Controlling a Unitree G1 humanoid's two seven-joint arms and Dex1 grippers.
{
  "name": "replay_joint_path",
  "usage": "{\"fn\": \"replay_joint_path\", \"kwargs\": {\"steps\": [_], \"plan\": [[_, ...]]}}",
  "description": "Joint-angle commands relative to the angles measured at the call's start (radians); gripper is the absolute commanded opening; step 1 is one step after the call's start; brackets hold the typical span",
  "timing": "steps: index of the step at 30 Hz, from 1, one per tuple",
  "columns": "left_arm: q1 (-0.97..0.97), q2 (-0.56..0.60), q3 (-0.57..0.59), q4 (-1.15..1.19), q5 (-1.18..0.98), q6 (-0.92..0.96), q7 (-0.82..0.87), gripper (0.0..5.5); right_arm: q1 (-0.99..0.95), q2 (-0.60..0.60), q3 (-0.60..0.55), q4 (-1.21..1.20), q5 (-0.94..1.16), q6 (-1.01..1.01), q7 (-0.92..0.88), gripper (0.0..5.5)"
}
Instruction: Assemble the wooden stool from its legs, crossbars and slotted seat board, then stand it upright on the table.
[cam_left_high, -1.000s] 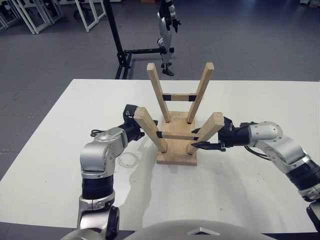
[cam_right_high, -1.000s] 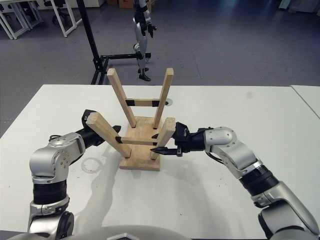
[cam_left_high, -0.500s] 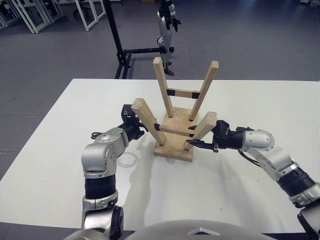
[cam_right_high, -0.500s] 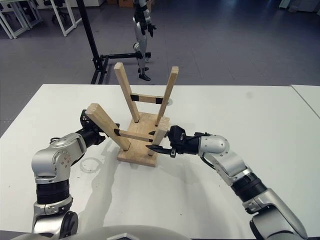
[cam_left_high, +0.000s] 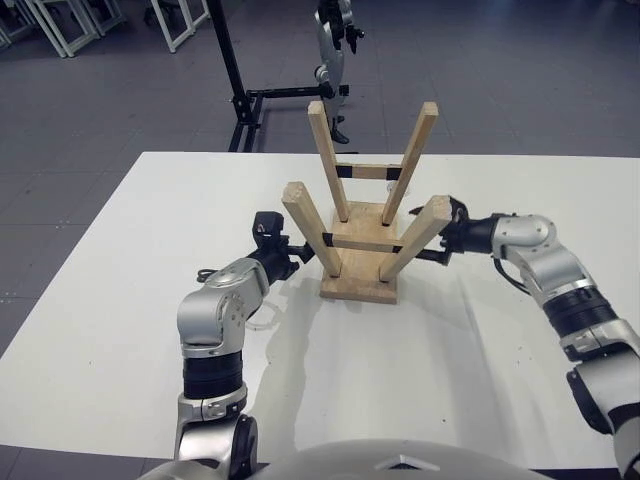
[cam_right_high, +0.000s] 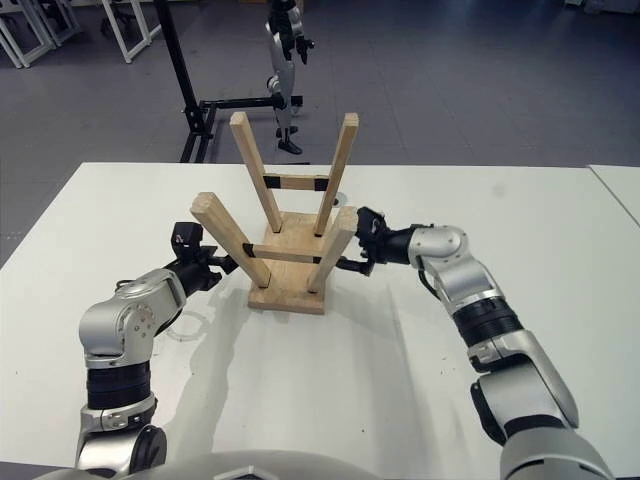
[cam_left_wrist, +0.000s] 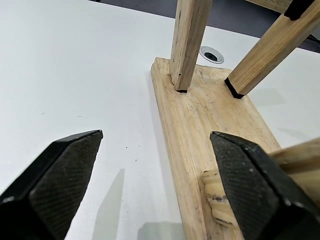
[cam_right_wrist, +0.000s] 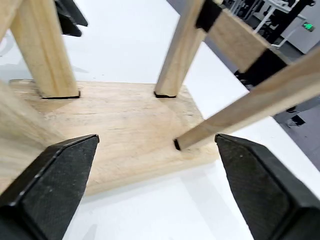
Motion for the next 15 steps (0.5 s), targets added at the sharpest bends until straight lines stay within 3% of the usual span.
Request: {"fn": "replay_joint_path", "kwargs": {"steps": [1,3,7,10,15], "plan": [[0.029,0.003,-0.001,-0.013,-0.009,-0.001,0.016,4.03,0.019,-0.12,-0.137,-0.021,-0.059,0.093,-0.095,4.36],[0.039,0.009,0.008,-0.018,-0.015,-0.004,0.022,4.03,0.058,-0.113,-0.268,-0.14,-0.016,0.207,-0.219,4.36],[0.056,0.019,0.018,-0.033,-0.019,0.002,0.028,4.03,0.1,0.098,-0.49,-0.694,0.423,0.646,-0.526,3.52],[0.065,0.026,0.015,-0.041,-0.024,0.011,0.027,4.03,0.089,0.257,-0.554,-0.932,0.636,0.793,-0.835,3.31],[0.072,0.034,0.012,-0.043,-0.03,0.013,0.03,4.03,0.121,0.34,-0.556,-1.076,0.804,0.905,-1.067,3.31]]}}
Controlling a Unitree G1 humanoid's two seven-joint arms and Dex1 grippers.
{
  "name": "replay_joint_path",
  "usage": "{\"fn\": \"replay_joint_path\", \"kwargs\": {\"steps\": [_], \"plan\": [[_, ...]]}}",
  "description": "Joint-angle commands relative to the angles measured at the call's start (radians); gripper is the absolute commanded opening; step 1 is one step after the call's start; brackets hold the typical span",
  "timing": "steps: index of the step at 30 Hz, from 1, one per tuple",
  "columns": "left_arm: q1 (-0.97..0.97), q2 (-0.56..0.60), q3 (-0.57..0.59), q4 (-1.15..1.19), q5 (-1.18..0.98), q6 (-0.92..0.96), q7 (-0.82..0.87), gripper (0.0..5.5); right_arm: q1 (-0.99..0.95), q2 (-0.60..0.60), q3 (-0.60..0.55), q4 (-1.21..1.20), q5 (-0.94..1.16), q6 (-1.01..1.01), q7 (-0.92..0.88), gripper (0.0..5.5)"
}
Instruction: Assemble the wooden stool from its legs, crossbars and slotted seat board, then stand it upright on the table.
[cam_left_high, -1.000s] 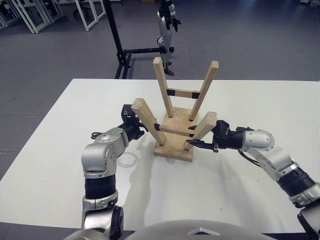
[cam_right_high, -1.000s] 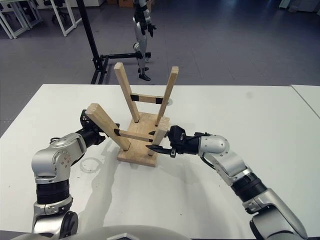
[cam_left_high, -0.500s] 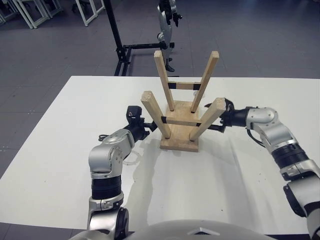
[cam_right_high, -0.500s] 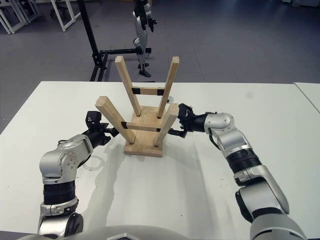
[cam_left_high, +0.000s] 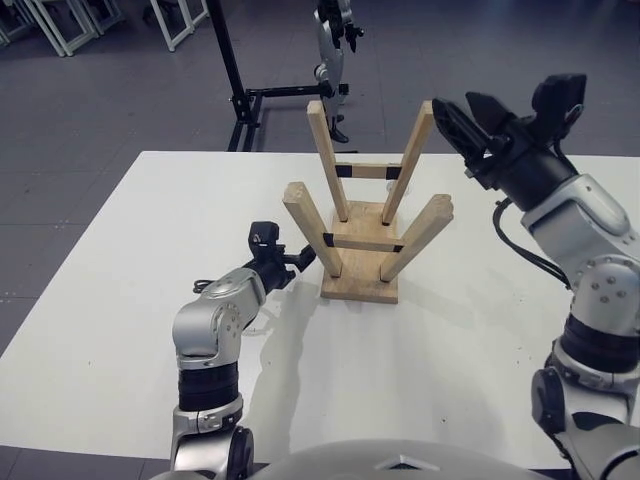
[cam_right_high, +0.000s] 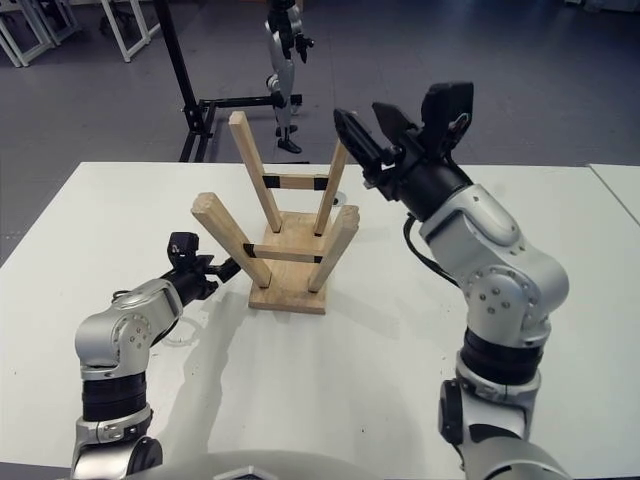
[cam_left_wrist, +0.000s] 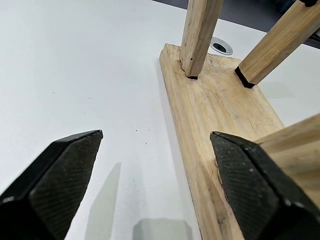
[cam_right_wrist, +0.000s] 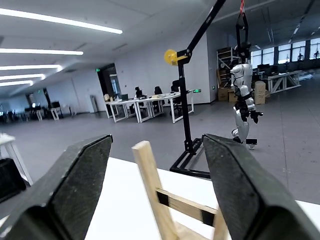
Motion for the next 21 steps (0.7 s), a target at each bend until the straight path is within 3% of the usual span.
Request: {"fn": "replay_joint_path", "kwargs": {"steps": [1,6,8,10,12,14,16,21], "plan": [[0.007,0.011,-0.007,-0.006,-0.005,0.011,0.011,4.03,-0.001,0.053,0.007,-0.066,0.104,0.059,-0.135,3.31],[0.007,0.022,-0.017,0.006,-0.007,0.006,0.006,4.03,-0.518,-0.024,-0.145,0.106,0.022,-0.192,-0.201,3.31],[0.008,0.025,-0.018,0.005,-0.008,0.009,0.005,4.03,-0.587,-0.031,-0.172,0.119,0.026,-0.235,-0.22,3.31],[0.011,0.026,-0.017,0.0,-0.011,0.012,0.005,4.03,-0.429,0.017,-0.112,0.072,0.093,-0.134,-0.282,3.31],[0.011,0.025,-0.022,0.005,-0.011,0.009,0.006,4.03,-0.003,0.025,0.096,0.022,0.137,0.036,-0.268,3.31],[-0.003,0.022,-0.03,0.016,-0.011,0.008,0.006,4.03,0.325,-0.013,0.238,0.009,0.057,0.058,-0.201,3.31],[-0.01,0.019,-0.03,0.021,-0.009,0.007,0.008,4.03,0.415,-0.04,0.249,0.024,0.002,0.038,-0.168,3.31],[-0.005,0.006,-0.031,0.034,-0.006,-0.013,0.018,4.03,0.313,-0.043,0.2,0.073,-0.047,-0.022,-0.145,3.31]]}}
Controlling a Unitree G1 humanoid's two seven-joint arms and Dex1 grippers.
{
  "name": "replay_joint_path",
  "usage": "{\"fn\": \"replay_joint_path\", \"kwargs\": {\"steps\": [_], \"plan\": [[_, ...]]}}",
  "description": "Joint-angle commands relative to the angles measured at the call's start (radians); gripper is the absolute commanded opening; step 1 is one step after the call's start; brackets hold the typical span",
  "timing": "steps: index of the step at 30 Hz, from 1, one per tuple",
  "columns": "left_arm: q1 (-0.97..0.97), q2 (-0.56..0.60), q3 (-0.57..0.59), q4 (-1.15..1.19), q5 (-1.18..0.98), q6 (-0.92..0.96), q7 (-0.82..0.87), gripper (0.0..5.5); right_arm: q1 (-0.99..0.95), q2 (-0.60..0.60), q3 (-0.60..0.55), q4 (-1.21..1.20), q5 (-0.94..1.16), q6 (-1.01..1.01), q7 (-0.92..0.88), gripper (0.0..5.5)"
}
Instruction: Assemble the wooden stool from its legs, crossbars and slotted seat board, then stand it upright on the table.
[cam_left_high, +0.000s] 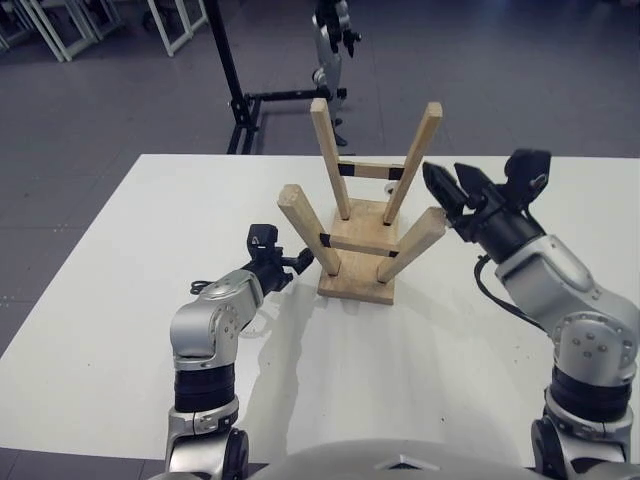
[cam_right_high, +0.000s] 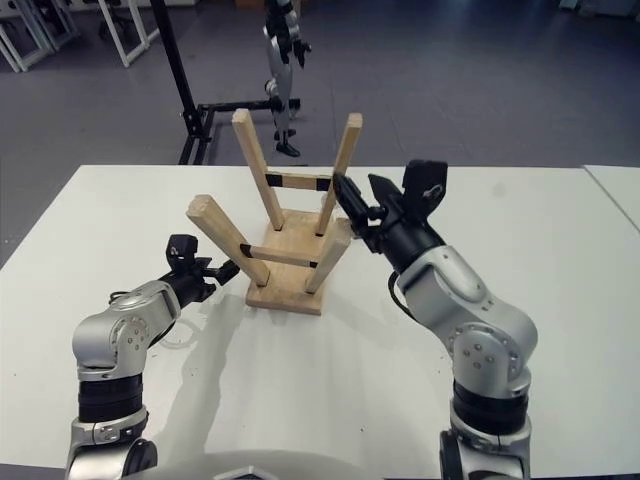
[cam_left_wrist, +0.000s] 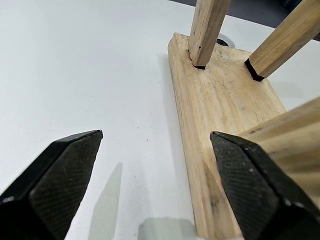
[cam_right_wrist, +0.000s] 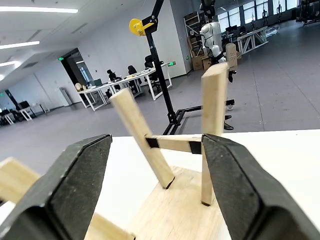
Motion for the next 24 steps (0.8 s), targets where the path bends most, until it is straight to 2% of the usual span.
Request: {"fn": "replay_joint_path", "kwargs": {"steps": [1,4,7,10,12,14,15,17,19,20,22,24], "plan": [[-0.005,-0.015,-0.007,0.024,-0.001,-0.016,0.018,4.03,0.013,0.007,0.029,0.11,-0.058,0.065,-0.003,3.31],[-0.002,-0.028,-0.013,0.028,-0.002,-0.026,0.024,4.03,-0.055,0.003,-0.022,0.166,-0.088,0.028,0.009,3.31],[0.01,-0.026,-0.004,0.019,-0.005,-0.025,0.024,4.03,-0.057,-0.077,-0.035,0.282,-0.215,-0.033,0.098,3.31],[-0.001,0.012,0.04,0.01,-0.015,-0.015,0.013,4.03,0.004,-0.247,0.082,0.312,-0.376,-0.052,0.283,3.31],[-0.022,0.079,0.111,0.008,-0.026,-0.012,0.001,4.03,0.016,-0.399,0.247,0.182,-0.385,0.028,0.504,3.31],[-0.079,0.179,0.206,0.045,-0.03,-0.027,-0.006,4.03,-0.047,-0.483,0.422,0.069,-0.429,0.064,0.681,3.31],[-0.112,0.229,0.244,0.072,-0.03,-0.038,-0.009,4.03,-0.107,-0.471,0.492,0.045,-0.456,0.066,0.734,3.31],[-0.165,0.315,0.304,0.109,-0.033,-0.05,-0.018,4.03,-0.284,-0.27,0.584,0.09,-0.491,0.03,0.758,3.31],[-0.203,0.351,0.315,0.141,-0.038,-0.06,-0.022,4.03,-0.408,-0.052,0.589,0.199,-0.521,-0.018,0.705,3.31],[-0.212,0.353,0.315,0.145,-0.043,-0.061,-0.022,4.03,-0.441,0.01,0.577,0.25,-0.539,-0.038,0.681,3.31],[-0.208,0.339,0.315,0.128,-0.054,-0.053,-0.012,4.03,-0.451,0.06,0.546,0.307,-0.556,-0.06,0.674,3.31],[-0.2,0.319,0.308,0.115,-0.062,-0.049,-0.001,4.03,-0.385,-0.002,0.507,0.284,-0.534,-0.025,0.721,3.31]]}}
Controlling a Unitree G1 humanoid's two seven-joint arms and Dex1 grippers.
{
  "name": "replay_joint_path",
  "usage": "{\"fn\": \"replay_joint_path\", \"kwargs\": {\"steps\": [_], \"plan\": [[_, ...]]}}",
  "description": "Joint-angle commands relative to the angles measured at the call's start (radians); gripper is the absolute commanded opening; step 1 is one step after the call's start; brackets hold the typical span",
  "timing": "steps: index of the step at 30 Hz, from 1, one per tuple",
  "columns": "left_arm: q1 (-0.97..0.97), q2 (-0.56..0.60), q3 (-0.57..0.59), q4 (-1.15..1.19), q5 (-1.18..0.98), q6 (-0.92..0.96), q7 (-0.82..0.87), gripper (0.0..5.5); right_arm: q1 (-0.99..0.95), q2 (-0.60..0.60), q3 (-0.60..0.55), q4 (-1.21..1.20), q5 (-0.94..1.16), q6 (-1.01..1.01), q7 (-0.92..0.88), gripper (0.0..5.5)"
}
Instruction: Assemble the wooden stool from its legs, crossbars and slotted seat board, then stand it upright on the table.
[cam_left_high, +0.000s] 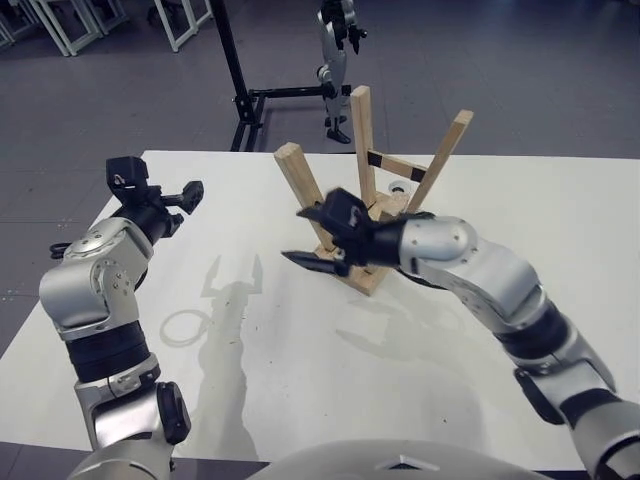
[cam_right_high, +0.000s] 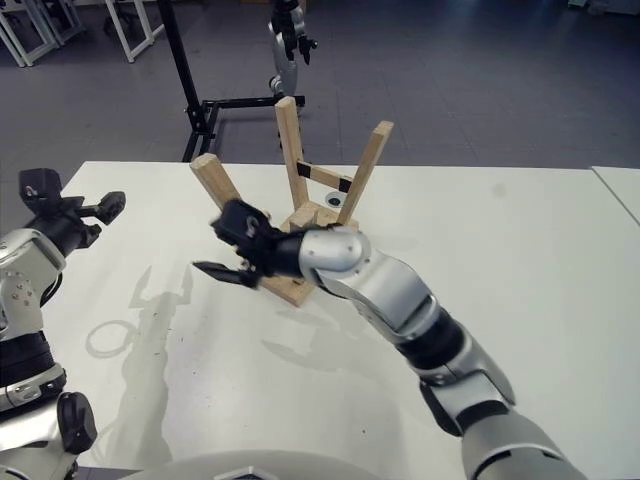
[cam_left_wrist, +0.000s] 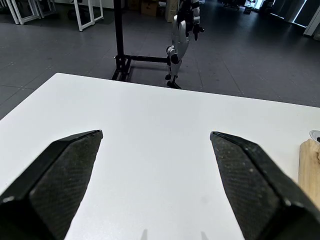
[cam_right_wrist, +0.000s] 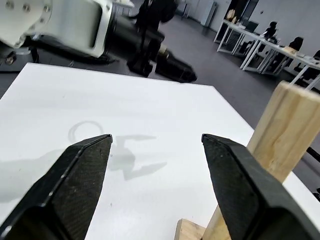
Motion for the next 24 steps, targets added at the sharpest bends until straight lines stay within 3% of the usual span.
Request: {"fn": "replay_joint_path", "kwargs": {"steps": [1,3,9,14,19,24], "plan": [[-0.006,-0.032,-0.011,-0.021,-0.019,0.007,0.017,4.03,0.121,-0.124,-0.09,-0.049,0.05,0.069,0.088,3.31],[0.001,-0.045,-0.015,-0.027,-0.025,0.009,0.025,4.03,0.206,-0.202,-0.18,-0.113,0.137,0.105,0.166,3.31],[0.012,-0.098,-0.054,-0.012,-0.024,-0.004,0.037,4.03,0.166,-0.156,-0.39,-0.127,0.345,0.182,0.17,3.31],[0.005,-0.109,-0.082,0.002,-0.025,-0.013,0.033,4.03,0.243,-0.329,-0.473,-0.195,0.589,0.335,0.378,3.31],[0.013,-0.126,-0.102,0.016,-0.028,-0.024,0.03,4.03,0.131,-0.212,-0.682,0.01,0.678,0.285,0.131,3.31],[0.019,-0.122,-0.107,0.02,-0.034,-0.023,0.025,4.03,0.115,-0.193,-0.765,0.249,0.499,0.14,-0.054,3.31]]}}
